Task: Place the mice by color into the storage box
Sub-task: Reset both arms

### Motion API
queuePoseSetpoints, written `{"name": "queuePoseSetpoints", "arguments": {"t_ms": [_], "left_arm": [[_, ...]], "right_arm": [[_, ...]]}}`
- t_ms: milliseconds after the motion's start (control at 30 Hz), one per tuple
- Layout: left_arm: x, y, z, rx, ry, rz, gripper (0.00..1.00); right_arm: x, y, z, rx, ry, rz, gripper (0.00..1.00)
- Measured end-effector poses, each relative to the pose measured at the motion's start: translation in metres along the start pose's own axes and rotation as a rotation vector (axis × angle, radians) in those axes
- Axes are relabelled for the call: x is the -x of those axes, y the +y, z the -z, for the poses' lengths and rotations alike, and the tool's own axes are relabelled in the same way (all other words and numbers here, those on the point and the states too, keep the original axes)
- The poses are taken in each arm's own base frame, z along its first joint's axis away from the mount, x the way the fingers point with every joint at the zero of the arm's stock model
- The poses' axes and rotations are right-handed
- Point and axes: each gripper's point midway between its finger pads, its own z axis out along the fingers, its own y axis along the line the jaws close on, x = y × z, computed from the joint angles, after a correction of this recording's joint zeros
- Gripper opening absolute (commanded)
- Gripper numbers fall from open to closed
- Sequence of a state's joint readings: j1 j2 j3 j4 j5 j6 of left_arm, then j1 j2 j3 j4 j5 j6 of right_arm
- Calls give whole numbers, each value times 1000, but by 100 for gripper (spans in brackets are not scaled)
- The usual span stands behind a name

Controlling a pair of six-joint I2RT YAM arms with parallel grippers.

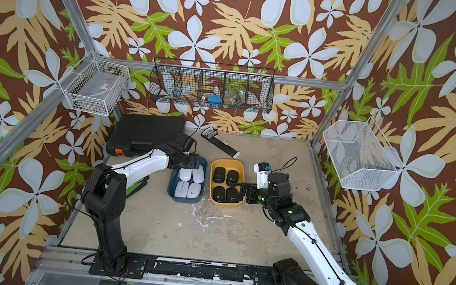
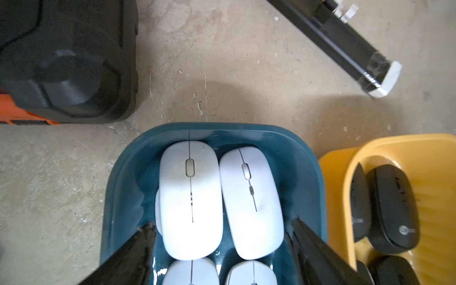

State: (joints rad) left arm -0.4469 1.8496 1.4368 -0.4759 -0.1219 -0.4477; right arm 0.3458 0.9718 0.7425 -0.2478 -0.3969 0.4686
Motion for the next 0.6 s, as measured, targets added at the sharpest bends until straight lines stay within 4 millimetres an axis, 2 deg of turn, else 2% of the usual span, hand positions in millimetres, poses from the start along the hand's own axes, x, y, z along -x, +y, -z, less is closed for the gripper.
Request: {"name": "queuePoseSetpoints", "arguments": {"t_ms": [100,167,267,400,433,500,600], "left_arm": [[10,-6,35,-64,-57,12,92],[23,-11,72,-126,-141,19,96],[41,-12,141,-228,-329,14,100],[47,5,218,-289,-597,-2,100],[45,15,230,-279,-657,1,100],[39,36,241,-229,-755,7,100],[31,75,235,-98,-856,25,100]], "right_arm": [[1,-1,0,-8,-4,4,100],[4,-5,0,-38,-10,27,100],[17,-18,3,-124,-46,80,100],[34,-52,13,-294,-122,142,100],[37,-64,16,-350,-143,157,100],[40,-89,24,-475,-184,183,100],[40,-130,39,-639,-229,163,100]]}}
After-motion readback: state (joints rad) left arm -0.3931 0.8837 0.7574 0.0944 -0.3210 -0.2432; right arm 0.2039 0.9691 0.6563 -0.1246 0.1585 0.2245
